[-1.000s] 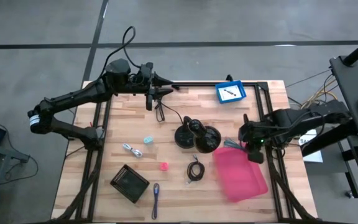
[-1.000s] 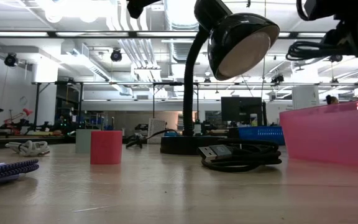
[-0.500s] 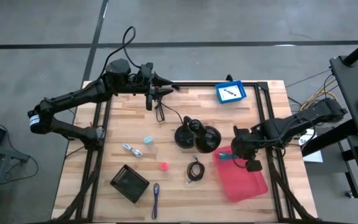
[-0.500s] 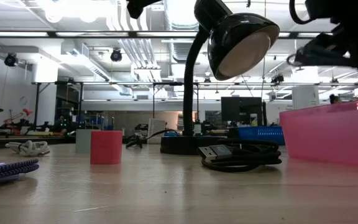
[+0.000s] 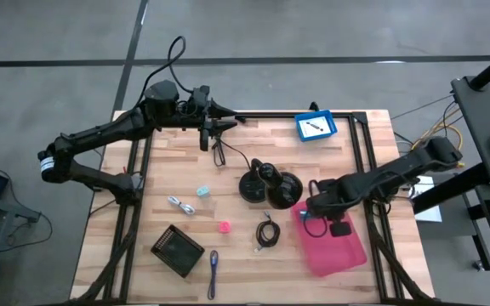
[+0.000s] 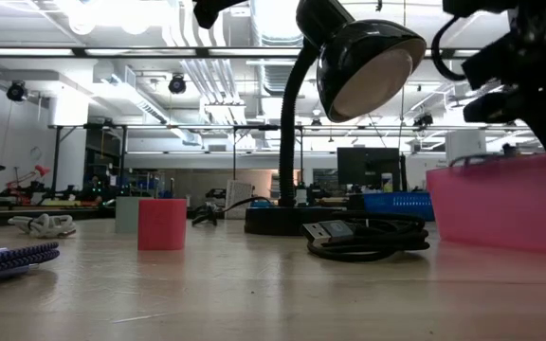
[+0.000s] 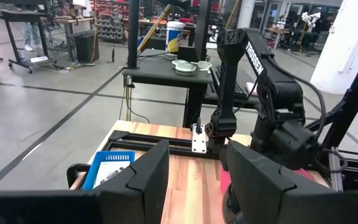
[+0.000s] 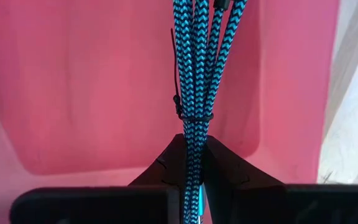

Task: Pick and place items into bin
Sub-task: Put the blue charger cable into the pink bin

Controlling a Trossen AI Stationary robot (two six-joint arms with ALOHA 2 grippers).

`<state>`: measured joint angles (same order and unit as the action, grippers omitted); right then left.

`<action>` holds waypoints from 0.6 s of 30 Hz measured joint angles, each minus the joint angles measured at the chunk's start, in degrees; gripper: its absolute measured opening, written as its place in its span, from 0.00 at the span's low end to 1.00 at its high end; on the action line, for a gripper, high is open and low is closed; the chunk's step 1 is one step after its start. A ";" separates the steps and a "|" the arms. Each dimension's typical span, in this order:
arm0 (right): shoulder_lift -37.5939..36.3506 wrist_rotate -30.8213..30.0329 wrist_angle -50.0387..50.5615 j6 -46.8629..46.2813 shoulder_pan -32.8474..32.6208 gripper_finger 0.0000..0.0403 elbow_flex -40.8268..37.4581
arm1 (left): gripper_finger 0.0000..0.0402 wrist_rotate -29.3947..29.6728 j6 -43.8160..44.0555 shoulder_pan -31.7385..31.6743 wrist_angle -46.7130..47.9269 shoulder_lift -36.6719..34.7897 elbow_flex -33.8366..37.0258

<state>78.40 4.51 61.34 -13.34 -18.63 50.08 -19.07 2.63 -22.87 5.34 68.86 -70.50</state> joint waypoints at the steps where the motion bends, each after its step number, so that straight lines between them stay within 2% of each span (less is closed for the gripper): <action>1: 0.56 0.00 -0.04 -0.02 0.00 0.06 -0.06 | 0.37 0.00 0.00 0.00 0.00 0.00 0.00; 8: 3.46 -0.02 -0.24 -3.04 0.00 0.07 -0.11 | 0.37 0.00 0.02 0.00 -0.02 0.00 0.00; 18: 3.06 -0.04 -0.35 -6.16 0.00 0.07 -0.13 | 0.37 0.00 0.04 0.02 -0.15 0.00 0.00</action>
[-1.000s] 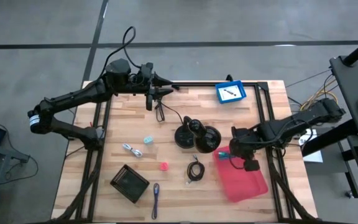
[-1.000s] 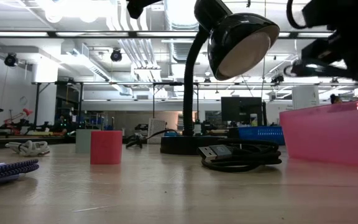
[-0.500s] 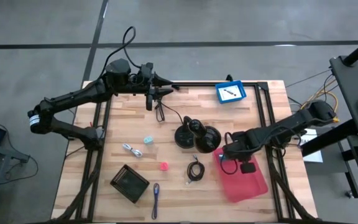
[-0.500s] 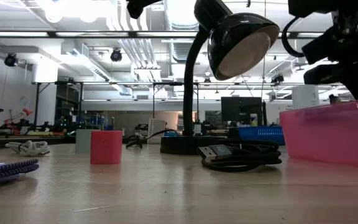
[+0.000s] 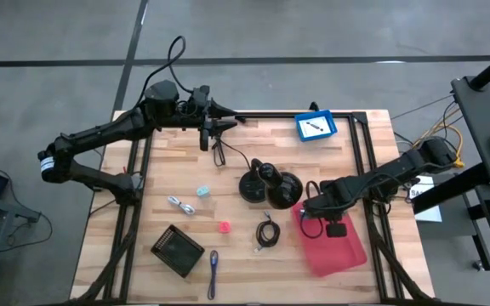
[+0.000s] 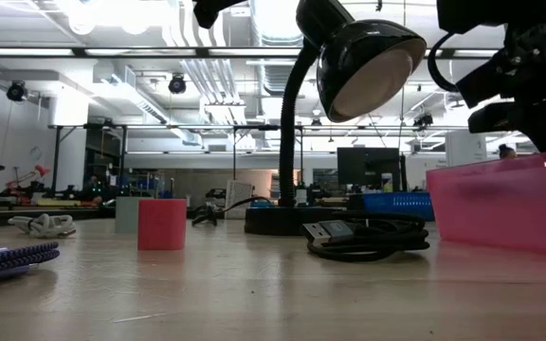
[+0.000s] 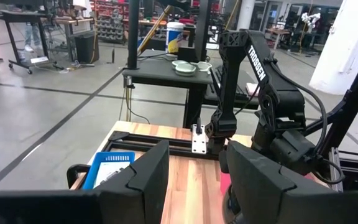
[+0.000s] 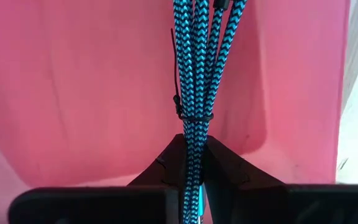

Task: Pick and place items into bin
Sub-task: Put the blue charger cable into the pink bin

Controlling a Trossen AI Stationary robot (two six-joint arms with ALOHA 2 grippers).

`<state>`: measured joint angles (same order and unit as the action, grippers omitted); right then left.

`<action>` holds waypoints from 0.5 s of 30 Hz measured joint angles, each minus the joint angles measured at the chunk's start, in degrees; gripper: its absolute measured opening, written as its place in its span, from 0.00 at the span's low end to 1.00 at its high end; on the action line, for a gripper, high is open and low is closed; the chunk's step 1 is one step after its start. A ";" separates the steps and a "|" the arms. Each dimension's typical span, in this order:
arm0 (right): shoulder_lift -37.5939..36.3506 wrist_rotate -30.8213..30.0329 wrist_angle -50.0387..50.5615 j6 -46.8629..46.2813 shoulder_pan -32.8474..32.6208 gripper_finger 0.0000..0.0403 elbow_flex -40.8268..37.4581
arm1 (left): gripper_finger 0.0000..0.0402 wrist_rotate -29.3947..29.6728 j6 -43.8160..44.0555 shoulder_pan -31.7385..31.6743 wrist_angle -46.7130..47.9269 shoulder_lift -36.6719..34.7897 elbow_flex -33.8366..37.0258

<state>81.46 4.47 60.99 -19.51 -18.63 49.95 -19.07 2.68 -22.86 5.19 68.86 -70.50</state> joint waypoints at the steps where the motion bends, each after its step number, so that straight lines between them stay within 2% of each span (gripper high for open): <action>1: -0.07 0.00 0.00 0.01 0.00 0.07 0.00 | 0.37 0.02 0.00 0.00 -0.05 0.00 0.00; 15: -0.49 0.26 -0.11 -1.47 0.00 0.07 0.00 | 0.37 0.00 0.02 0.01 0.00 0.00 0.00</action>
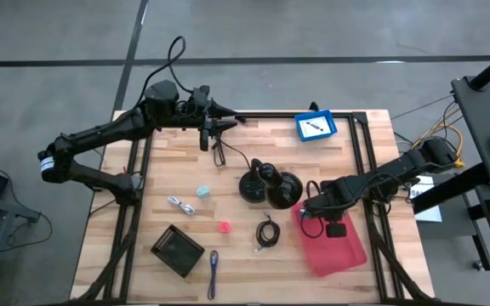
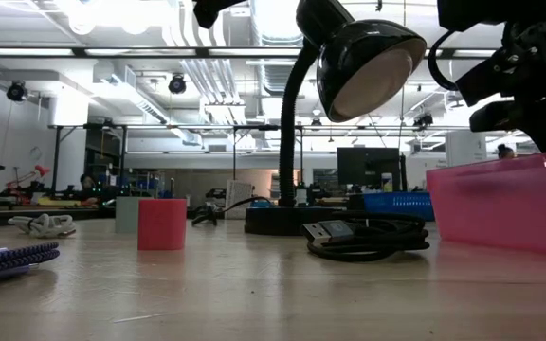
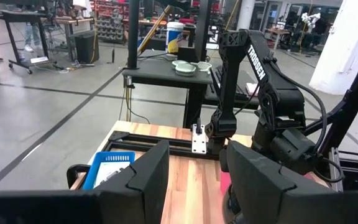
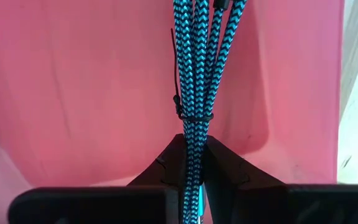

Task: Pick and place items into bin
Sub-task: Put the blue charger cable into the pink bin, then put the white charger adapter into the black bin

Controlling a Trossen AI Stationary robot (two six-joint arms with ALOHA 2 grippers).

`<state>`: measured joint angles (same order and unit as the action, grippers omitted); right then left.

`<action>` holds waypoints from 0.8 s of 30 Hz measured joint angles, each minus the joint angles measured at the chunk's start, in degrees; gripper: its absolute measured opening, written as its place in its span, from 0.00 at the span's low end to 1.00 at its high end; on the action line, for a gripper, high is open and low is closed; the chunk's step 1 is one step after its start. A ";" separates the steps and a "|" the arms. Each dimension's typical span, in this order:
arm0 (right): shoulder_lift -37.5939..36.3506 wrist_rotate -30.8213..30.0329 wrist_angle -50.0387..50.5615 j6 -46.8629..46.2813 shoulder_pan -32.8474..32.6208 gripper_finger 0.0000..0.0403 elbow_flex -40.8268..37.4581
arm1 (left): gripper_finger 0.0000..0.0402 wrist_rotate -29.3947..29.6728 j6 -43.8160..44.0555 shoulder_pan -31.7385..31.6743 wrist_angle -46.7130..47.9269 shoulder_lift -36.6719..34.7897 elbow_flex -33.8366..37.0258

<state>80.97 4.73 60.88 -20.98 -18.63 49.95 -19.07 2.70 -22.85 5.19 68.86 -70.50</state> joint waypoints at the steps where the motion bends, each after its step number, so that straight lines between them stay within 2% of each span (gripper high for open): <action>1: 0.00 -0.02 0.00 -0.06 0.00 0.07 0.00 | 0.37 0.00 -0.01 -0.01 0.02 0.00 0.00; 7: 0.00 -0.08 -0.05 -2.18 0.00 0.09 0.00 | 0.37 0.02 -0.02 0.00 0.17 0.00 0.00; 17: 0.00 -0.28 -0.17 -2.66 0.03 0.29 0.00 | 0.37 0.02 -0.02 0.00 0.17 0.00 0.00; 24: -3.17 -0.49 0.07 -4.25 0.03 0.33 0.16 | 0.37 0.02 -0.02 0.00 0.15 0.00 0.00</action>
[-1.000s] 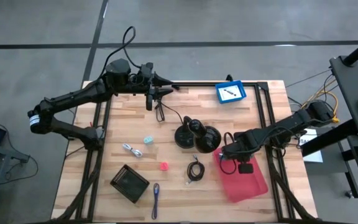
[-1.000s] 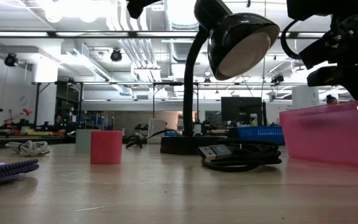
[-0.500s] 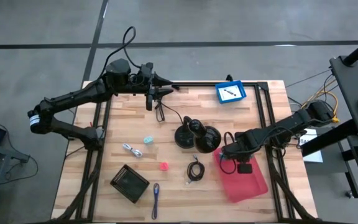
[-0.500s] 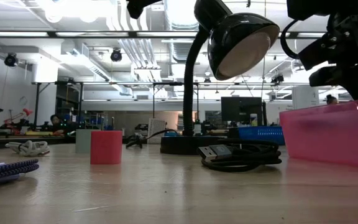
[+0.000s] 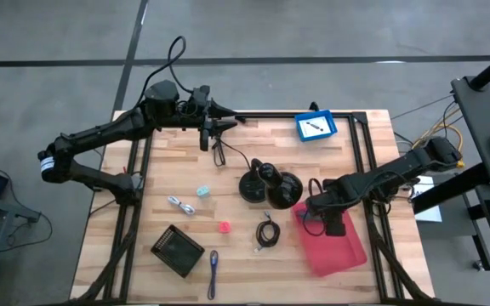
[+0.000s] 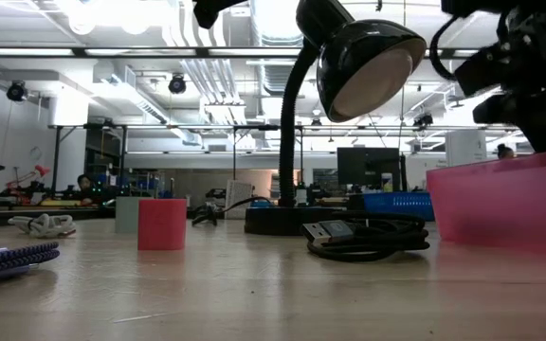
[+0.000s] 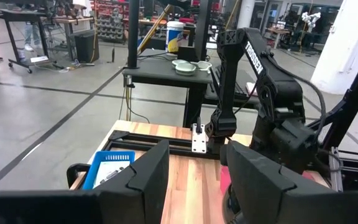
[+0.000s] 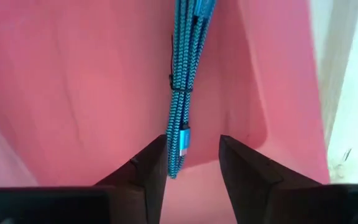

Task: Pick and place items into bin
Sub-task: Put the white charger adapter into the black bin

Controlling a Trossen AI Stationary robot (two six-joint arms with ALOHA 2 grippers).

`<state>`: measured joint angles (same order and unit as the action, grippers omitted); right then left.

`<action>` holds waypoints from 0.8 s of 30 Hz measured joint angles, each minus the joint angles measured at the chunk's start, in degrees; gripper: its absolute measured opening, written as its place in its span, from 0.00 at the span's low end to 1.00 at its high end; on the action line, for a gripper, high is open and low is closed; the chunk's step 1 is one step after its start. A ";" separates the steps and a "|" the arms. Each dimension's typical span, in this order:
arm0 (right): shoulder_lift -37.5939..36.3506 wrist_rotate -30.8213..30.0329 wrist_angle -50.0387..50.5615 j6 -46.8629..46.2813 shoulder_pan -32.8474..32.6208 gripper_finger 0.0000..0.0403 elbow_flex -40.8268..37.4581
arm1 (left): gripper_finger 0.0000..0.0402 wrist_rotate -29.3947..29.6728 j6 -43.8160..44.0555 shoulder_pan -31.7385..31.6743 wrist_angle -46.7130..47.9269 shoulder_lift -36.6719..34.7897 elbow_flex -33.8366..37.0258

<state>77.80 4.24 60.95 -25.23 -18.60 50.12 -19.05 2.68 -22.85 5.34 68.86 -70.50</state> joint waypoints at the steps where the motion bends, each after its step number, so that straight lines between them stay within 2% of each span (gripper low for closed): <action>1: -1.12 -0.23 -0.01 -0.91 -0.01 0.32 0.03 | 0.37 0.00 0.00 -0.01 0.01 0.00 0.00; 7: -10.54 -6.13 -1.21 -6.72 -0.01 0.28 0.08 | 0.37 0.00 0.00 0.00 0.06 0.02 0.00; 13: -20.19 -11.97 -9.54 -8.62 -0.01 0.24 0.07 | 0.37 0.00 0.04 0.00 0.10 0.02 0.00; 18: -25.02 -13.45 -14.88 -8.07 -0.01 0.22 -0.01 | 0.37 0.00 0.13 0.00 0.13 0.02 0.00; 24: -26.86 -13.46 -16.87 -8.06 -0.01 0.22 -0.03 | 0.37 -0.03 1.71 0.00 0.96 0.02 0.00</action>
<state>50.94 -9.21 44.08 -33.28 -18.61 50.09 -19.08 4.39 -22.85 6.31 68.88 -70.50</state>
